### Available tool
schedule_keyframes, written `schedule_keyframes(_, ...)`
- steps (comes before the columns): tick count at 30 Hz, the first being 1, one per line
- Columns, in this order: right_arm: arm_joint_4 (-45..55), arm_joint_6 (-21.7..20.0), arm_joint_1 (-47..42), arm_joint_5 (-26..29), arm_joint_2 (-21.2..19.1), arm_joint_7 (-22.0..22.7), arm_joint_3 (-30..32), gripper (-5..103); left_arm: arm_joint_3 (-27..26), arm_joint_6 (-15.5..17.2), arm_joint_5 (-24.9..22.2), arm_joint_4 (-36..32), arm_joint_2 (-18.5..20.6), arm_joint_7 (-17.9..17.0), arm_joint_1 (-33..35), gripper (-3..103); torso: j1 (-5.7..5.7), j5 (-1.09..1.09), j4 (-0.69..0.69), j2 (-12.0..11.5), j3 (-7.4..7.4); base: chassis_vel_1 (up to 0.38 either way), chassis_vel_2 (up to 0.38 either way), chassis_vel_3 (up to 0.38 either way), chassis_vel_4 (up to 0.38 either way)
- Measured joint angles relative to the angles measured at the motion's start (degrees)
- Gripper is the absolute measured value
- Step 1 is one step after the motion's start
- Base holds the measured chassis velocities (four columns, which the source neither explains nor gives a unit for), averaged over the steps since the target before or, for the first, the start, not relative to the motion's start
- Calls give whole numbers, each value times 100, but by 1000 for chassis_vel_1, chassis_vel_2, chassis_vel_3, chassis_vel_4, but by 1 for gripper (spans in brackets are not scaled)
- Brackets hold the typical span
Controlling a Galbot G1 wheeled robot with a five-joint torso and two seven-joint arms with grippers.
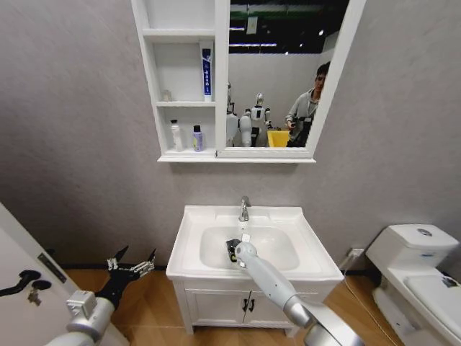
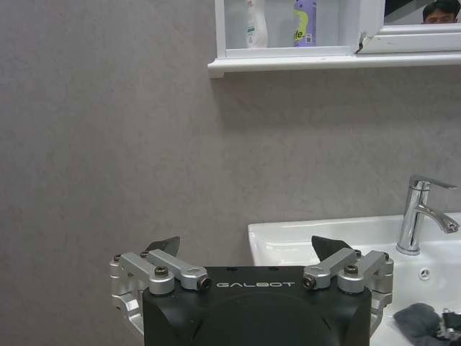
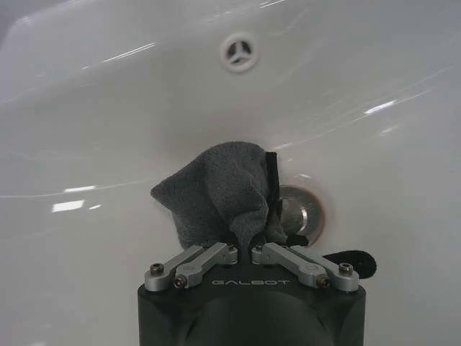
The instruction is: Move facial cleanser and shampoo from washbasin to cabinet, then wipe washbasin with towel.
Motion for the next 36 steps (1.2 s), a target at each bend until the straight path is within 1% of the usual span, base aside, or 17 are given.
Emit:
schedule_keyframes(2,91,4,-57,12,-137,57,48,4,0,0,0,0,0,0,0,100,0,0,-3,0,0,0,0,0,0)
schedule_keyframes(4,317,81,-231,-27,-491,195,248,4,0,0,0,0,0,1,0,100,0,0,-10,0,0,0,0,0,0)
schedule_keyframes(6,398,109,-297,-79,-621,230,339,4,1,0,0,0,0,2,0,100,0,0,-9,0,0,0,0,0,0)
schedule_keyframes(7,502,171,-384,-281,-853,220,446,4,0,0,0,0,0,1,0,100,0,0,-8,0,0,0,0,0,0)
schedule_keyframes(8,502,171,-384,-281,-853,220,446,4,0,0,0,0,0,1,0,100,0,0,-8,0,0,0,0,0,0)
schedule_keyframes(10,655,258,-480,-657,-1164,73,487,4,0,0,0,0,0,0,0,100,0,-1,-8,0,0,0,0,0,0)
schedule_keyframes(12,692,272,-495,-746,-1226,24,479,4,0,-1,0,0,0,1,0,100,-1,-3,-9,0,0,0,0,0,0)
schedule_keyframes(15,727,260,-497,-695,-1148,-35,410,4,0,0,0,0,0,0,0,100,-1,-4,-9,0,0,0,0,0,0)
schedule_keyframes(22,397,150,-237,-201,-440,-233,64,4,0,0,0,0,0,-1,0,100,-1,-4,-2,0,0,0,0,0,0)
schedule_keyframes(23,277,202,-171,-100,-247,-405,33,4,0,0,0,0,0,-1,0,100,0,-2,-3,0,0,0,0,0,0)
schedule_keyframes(26,346,229,-156,61,-79,-606,31,4,0,0,0,0,0,0,0,100,-1,-2,-4,0,0,0,0,0,0)
schedule_keyframes(30,609,377,-274,103,-103,-796,33,4,0,0,0,0,0,0,0,100,0,-3,-5,0,0,0,0,0,0)
schedule_keyframes(32,1330,647,-650,-403,-393,-995,131,4,0,0,0,0,0,2,0,100,0,-2,-4,0,0,0,0,0,0)
schedule_keyframes(33,1746,763,-911,-758,-551,-1027,285,4,0,0,0,0,0,2,0,100,-1,-3,-9,0,0,0,0,0,0)
schedule_keyframes(34,1746,763,-911,-758,-551,-1027,285,4,0,0,0,0,0,2,0,100,-1,-3,-9,0,0,0,0,0,0)
schedule_keyframes(35,2235,851,-1292,-1140,-729,-1036,583,4,0,0,-1,0,0,0,0,100,-1,-2,-8,0,-1,0,0,0,0)
schedule_keyframes(36,2235,851,-1292,-1140,-729,-1036,583,4,0,0,-1,0,0,0,0,100,-1,-2,-8,0,-1,0,0,0,0)
